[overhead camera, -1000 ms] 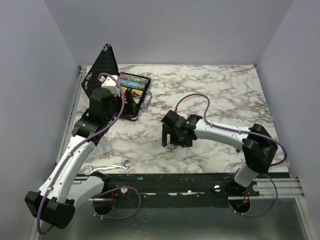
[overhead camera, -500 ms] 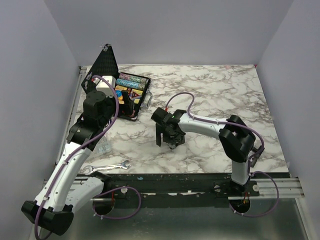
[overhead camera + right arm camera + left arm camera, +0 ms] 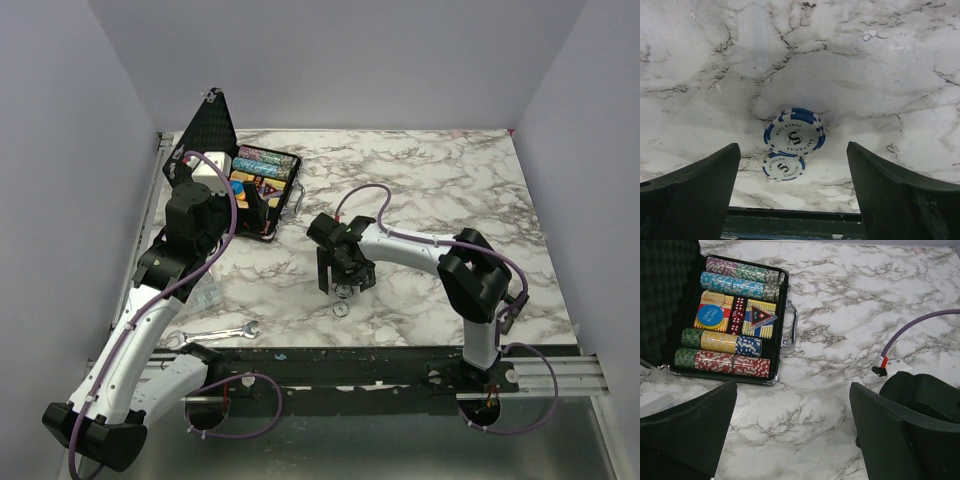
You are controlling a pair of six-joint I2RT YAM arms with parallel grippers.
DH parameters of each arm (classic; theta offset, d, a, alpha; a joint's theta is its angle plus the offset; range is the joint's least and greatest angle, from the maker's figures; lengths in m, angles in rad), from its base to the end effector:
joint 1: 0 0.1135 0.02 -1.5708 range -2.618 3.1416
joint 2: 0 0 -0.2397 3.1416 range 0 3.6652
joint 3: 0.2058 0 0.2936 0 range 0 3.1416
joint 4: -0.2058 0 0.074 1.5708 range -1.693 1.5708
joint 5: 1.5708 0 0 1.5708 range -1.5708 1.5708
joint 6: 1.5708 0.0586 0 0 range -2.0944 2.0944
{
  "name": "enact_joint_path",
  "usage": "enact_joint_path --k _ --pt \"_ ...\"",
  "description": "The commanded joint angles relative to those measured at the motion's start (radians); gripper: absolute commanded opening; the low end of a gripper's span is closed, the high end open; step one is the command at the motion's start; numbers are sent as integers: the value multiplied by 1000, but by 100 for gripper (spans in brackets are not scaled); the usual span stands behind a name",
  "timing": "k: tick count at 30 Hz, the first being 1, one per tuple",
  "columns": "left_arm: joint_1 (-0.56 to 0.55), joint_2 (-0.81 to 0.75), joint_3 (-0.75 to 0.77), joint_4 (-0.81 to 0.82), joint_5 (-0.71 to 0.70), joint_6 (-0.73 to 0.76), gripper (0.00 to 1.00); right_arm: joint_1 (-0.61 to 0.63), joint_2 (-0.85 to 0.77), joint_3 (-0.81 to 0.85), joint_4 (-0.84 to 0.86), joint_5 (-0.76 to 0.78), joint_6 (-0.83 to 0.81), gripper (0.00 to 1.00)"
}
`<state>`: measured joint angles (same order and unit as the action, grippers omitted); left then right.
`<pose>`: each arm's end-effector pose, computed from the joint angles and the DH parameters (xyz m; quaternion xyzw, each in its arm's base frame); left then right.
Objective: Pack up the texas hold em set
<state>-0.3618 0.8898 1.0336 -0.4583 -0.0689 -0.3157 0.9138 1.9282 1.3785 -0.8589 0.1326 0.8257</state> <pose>0.2548 -0.0921 0.3593 -0.0016 0.8089 -0.1689 0.5632 0.2514 0.3133 0.1087 -0.0384 0.9938 0.0192 0.1026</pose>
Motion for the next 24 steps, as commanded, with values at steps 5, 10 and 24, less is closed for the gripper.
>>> enact_joint_path --k 5,10,24 --pt "3 0 -4 6 26 -2 92 -2 -52 -41 21 -88 -101 95" --pt "3 8 -2 2 33 -5 92 15 -97 -117 21 -77 9 88" --pt "3 12 -1 -3 34 -3 92 55 0 -67 23 -121 86 70"
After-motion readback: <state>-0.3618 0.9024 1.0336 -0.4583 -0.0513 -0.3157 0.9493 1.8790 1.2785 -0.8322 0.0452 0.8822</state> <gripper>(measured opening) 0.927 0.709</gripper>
